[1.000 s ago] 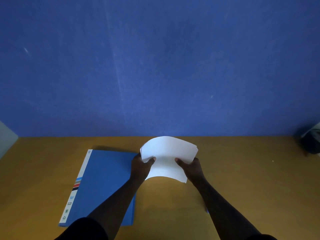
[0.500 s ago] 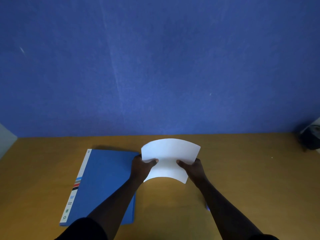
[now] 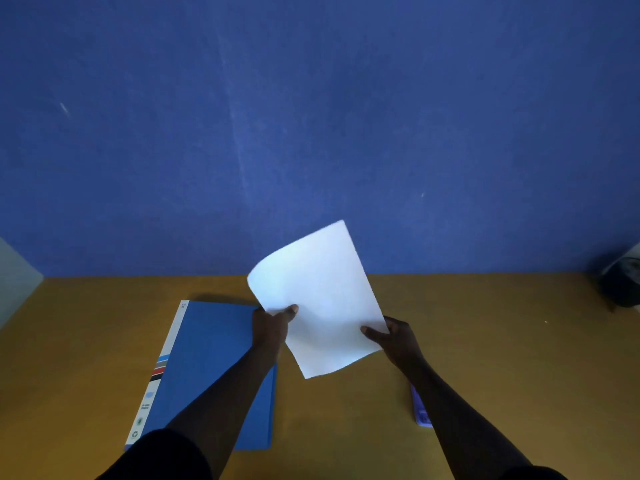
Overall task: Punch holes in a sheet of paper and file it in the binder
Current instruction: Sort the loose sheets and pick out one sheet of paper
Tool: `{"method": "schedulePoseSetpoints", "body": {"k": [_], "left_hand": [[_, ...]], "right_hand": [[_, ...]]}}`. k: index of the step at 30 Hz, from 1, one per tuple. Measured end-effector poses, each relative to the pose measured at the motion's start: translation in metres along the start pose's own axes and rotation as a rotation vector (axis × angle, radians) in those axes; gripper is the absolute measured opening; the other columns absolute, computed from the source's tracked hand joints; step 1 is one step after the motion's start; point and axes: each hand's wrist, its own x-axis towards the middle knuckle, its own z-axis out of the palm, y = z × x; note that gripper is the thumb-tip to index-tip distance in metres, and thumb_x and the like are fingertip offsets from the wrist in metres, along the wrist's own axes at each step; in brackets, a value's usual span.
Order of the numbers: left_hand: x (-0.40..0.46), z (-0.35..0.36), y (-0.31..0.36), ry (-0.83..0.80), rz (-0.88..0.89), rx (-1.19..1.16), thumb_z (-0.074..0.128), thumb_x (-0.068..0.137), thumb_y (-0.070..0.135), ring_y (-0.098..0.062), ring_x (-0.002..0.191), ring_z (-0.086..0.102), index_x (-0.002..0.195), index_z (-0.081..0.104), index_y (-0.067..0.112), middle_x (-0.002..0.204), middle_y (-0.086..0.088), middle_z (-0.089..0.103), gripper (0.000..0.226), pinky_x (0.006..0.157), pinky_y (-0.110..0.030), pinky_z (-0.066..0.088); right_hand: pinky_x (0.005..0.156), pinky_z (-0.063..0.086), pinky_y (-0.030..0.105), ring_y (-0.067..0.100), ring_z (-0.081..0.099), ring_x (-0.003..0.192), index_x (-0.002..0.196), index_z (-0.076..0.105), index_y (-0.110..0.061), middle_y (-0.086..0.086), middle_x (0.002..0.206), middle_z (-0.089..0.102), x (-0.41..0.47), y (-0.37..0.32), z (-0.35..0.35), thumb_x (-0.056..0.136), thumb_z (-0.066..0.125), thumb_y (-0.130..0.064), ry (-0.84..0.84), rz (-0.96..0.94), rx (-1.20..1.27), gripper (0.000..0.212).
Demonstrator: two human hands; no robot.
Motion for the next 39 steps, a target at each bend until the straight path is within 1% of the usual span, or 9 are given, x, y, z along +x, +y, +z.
{"method": "schedulePoseSetpoints", "body": {"k": [4,8,11,19,24,28,32,35,39], "left_hand": [[0.003,-0.008,-0.002,0.088,-0.09,-0.167,0.076,0.077,-0.001,-0.026,0.096,0.065,0.101,0.067,0.011,0.106,-0.006,0.07,0.029,0.089,-0.04,0.051],[0.002,-0.011,-0.008,0.138,-0.209,-0.284,0.077,0.077,0.002,-0.028,0.1,0.063,0.098,0.066,0.014,0.113,-0.007,0.068,0.026,0.096,-0.044,0.05],[0.002,-0.01,-0.013,0.1,-0.269,-0.337,0.077,0.078,0.005,-0.028,0.105,0.064,0.099,0.066,0.015,0.115,-0.006,0.068,0.026,0.1,-0.045,0.049],[0.001,-0.013,-0.024,0.069,-0.371,-0.364,0.08,0.075,0.009,-0.029,0.105,0.063,0.105,0.064,0.017,0.111,-0.004,0.069,0.034,0.093,-0.043,0.052],[0.012,-0.03,-0.017,0.047,-0.338,-0.446,0.074,0.079,0.006,-0.03,0.093,0.066,0.107,0.065,0.017,0.103,-0.005,0.07,0.032,0.072,-0.043,0.058],[0.027,-0.045,-0.012,0.044,-0.284,-0.276,0.073,0.081,0.014,-0.032,0.093,0.065,0.098,0.071,0.014,0.102,-0.008,0.071,0.017,0.073,-0.04,0.052],[0.033,-0.051,-0.012,-0.136,-0.234,-0.009,0.074,0.08,0.014,-0.03,0.094,0.067,0.098,0.071,0.017,0.099,-0.007,0.073,0.019,0.075,-0.042,0.051],[0.033,-0.046,-0.013,-0.229,-0.139,0.247,0.076,0.077,0.01,-0.027,0.082,0.069,0.093,0.072,0.016,0.092,-0.008,0.074,0.018,0.07,-0.037,0.052],[0.032,-0.029,-0.02,-0.161,0.012,0.431,0.075,0.075,0.007,-0.018,0.076,0.066,0.082,0.073,0.017,0.082,0.0,0.073,0.013,0.06,-0.024,0.047]], "right_hand": [[0.06,0.049,0.02,0.008,0.065,0.063,0.091,0.077,-0.019,-0.007,0.078,0.074,-0.003,-0.001,0.003,0.071,0.086,-0.024,0.02,0.16,0.318,0.023],[0.084,0.055,0.037,0.021,0.071,0.098,0.112,0.07,-0.02,0.0,0.108,0.075,-0.006,-0.005,0.018,0.075,0.081,-0.022,-0.103,0.292,0.553,0.039],[0.086,0.057,0.049,0.031,0.066,0.109,0.121,0.064,-0.017,0.007,0.117,0.071,-0.011,-0.013,0.032,0.077,0.079,-0.021,-0.156,0.228,0.614,0.047],[0.09,0.056,0.049,0.033,0.069,0.103,0.116,0.066,-0.004,0.012,0.115,0.072,-0.008,-0.021,0.04,0.084,0.072,-0.004,-0.031,0.077,0.532,0.033],[0.083,0.056,0.045,0.034,0.07,0.098,0.107,0.07,-0.005,0.013,0.108,0.075,0.003,-0.013,0.014,0.08,0.072,0.002,0.007,0.096,0.475,0.028],[0.079,0.059,0.044,0.038,0.07,0.097,0.106,0.07,-0.003,0.018,0.108,0.074,0.01,0.0,-0.011,0.078,0.073,0.004,0.004,0.152,0.41,0.029],[0.083,0.058,0.047,0.035,0.071,0.095,0.105,0.07,-0.003,0.017,0.105,0.074,0.016,0.011,-0.025,0.076,0.077,0.001,0.008,0.188,0.298,0.03],[0.07,0.059,0.032,0.021,0.074,0.084,0.095,0.073,-0.012,0.009,0.097,0.076,0.02,0.016,-0.026,0.076,0.079,-0.003,0.006,0.176,0.198,0.022],[0.051,0.051,0.012,-0.001,0.071,0.064,0.085,0.073,-0.016,-0.003,0.084,0.075,0.027,0.024,-0.022,0.076,0.082,-0.008,0.074,0.135,0.11,0.015]]}}
